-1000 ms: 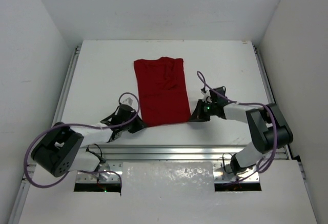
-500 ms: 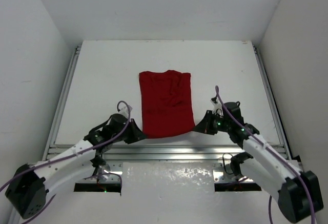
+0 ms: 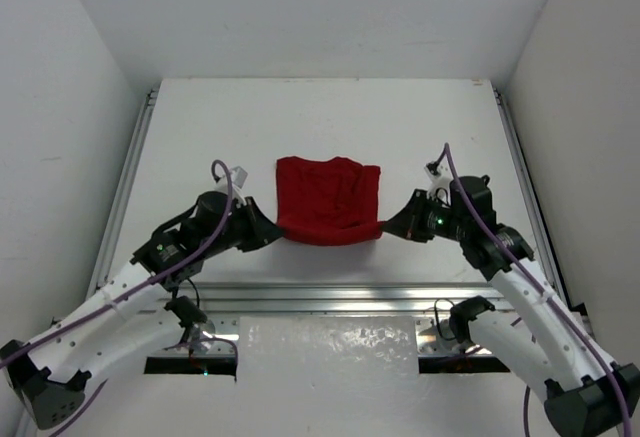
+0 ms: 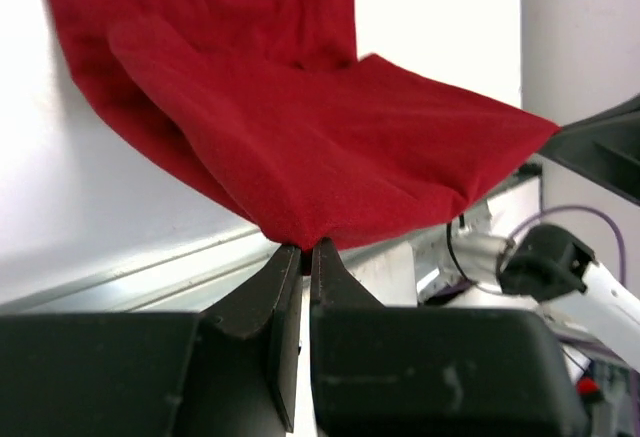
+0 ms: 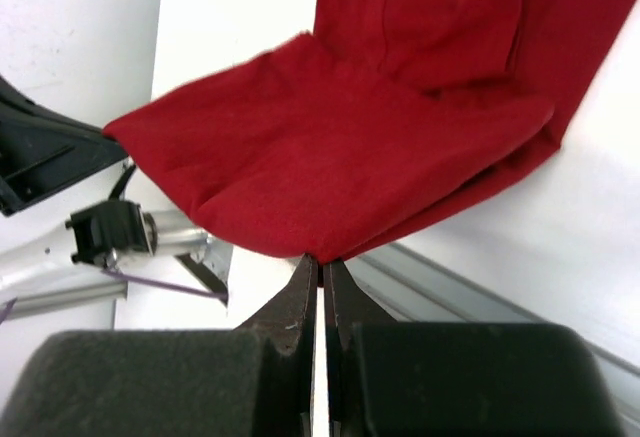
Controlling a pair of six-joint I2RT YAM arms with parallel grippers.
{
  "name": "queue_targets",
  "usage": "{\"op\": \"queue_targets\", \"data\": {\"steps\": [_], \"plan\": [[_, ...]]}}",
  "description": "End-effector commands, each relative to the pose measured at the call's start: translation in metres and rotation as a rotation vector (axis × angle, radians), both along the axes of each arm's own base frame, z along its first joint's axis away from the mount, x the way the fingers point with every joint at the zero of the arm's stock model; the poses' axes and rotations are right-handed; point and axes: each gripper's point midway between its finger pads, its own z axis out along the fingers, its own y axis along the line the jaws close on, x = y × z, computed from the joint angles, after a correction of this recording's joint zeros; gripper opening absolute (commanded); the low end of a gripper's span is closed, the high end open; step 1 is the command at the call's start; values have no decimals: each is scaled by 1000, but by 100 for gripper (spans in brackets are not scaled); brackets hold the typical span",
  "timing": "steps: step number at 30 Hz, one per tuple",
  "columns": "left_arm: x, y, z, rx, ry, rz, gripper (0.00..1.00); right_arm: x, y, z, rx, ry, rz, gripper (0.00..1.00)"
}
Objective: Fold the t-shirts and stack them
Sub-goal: Fold the long partially folded tshirt into a neat square
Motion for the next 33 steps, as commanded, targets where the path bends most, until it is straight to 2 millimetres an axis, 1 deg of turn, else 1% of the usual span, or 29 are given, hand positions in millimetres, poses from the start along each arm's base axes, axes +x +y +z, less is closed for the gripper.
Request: {"op": "queue_targets", "data": {"steps": [1, 2, 3, 4, 5, 6, 7, 8, 9, 10, 11, 12, 13, 14, 16, 17, 18, 19, 21, 22, 23, 26, 27, 28, 29, 30, 31, 32, 33], "plan": [[15, 11, 9, 95, -41, 46, 0, 17, 1, 22, -27, -53, -16, 0], [20, 11, 18, 103, -62, 53, 0, 23, 1, 19, -45, -41, -18, 0], [27, 11, 15, 128, -58, 67, 0, 29, 3, 27, -42, -58, -17, 0], [32, 9, 21, 131, -78, 67, 0, 35, 4, 27, -48, -59, -19, 0], [37, 8, 22, 139, -82, 72, 0, 41, 3, 27, -64, -62, -29, 0], [42, 7, 15, 162, -62, 74, 0, 47, 5, 25, -72, -52, -28, 0], [50, 1, 15, 171, -67, 65, 0, 55, 4, 26, -86, -64, -45, 0], [54, 0, 14, 176, -64, 69, 0, 59, 3, 22, -96, -55, -49, 0], [61, 3, 14, 178, -62, 87, 0, 65, 5, 16, -103, -39, -50, 0], [69, 2, 19, 174, -78, 88, 0, 70, 4, 13, -108, -33, -59, 0], [76, 4, 15, 184, -64, 105, 0, 74, 5, 14, -111, -37, -63, 0], [85, 12, 20, 179, -68, 136, 0, 81, 5, 8, -123, -24, -71, 0], [92, 14, 23, 175, -85, 146, 0, 85, 3, 7, -135, -22, -75, 0], [104, 25, 27, 171, -91, 186, 0, 93, 4, 7, -144, -21, -84, 0], [113, 27, 33, 147, -109, 188, 0, 101, 2, 6, -161, -22, -92, 0], [120, 30, 30, 146, -93, 196, 0, 106, 3, 11, -161, -29, -91, 0], [126, 27, 38, 137, -113, 194, 0, 111, 3, 5, -173, -14, -92, 0], [132, 25, 30, 154, -88, 191, 0, 115, 1, 5, -183, -16, -98, 0], [140, 15, 32, 132, -89, 158, 0, 123, -1, 7, -192, -24, -113, 0], [145, 13, 24, 137, -66, 154, 0, 127, -3, 3, -204, -19, -118, 0], [151, 9, 29, 118, -80, 143, 0, 132, -4, 5, -208, -24, -124, 0], [168, 5, 24, 117, -65, 136, 0, 145, -9, 2, -226, -19, -148, 0], [174, 4, 15, 129, -42, 137, 0, 151, -11, 4, -225, -25, -156, 0], [180, 5, 14, 134, -40, 145, 0, 155, -13, 0, -234, -16, -165, 0], [187, 5, 19, 132, -51, 151, 0, 159, -14, -1, -238, -19, -174, 0], [193, 5, 12, 141, -34, 159, 0, 168, -16, -3, -238, -13, -178, 0], [199, 4, 19, 133, -50, 162, 0, 170, -16, -4, -237, 0, -174, 0], [203, 4, 13, 139, -36, 166, 0, 175, -16, -1, -234, -5, -168, 0], [206, 4, 16, 137, -41, 168, 0, 178, -16, -6, -239, 6, -167, 0]]}}
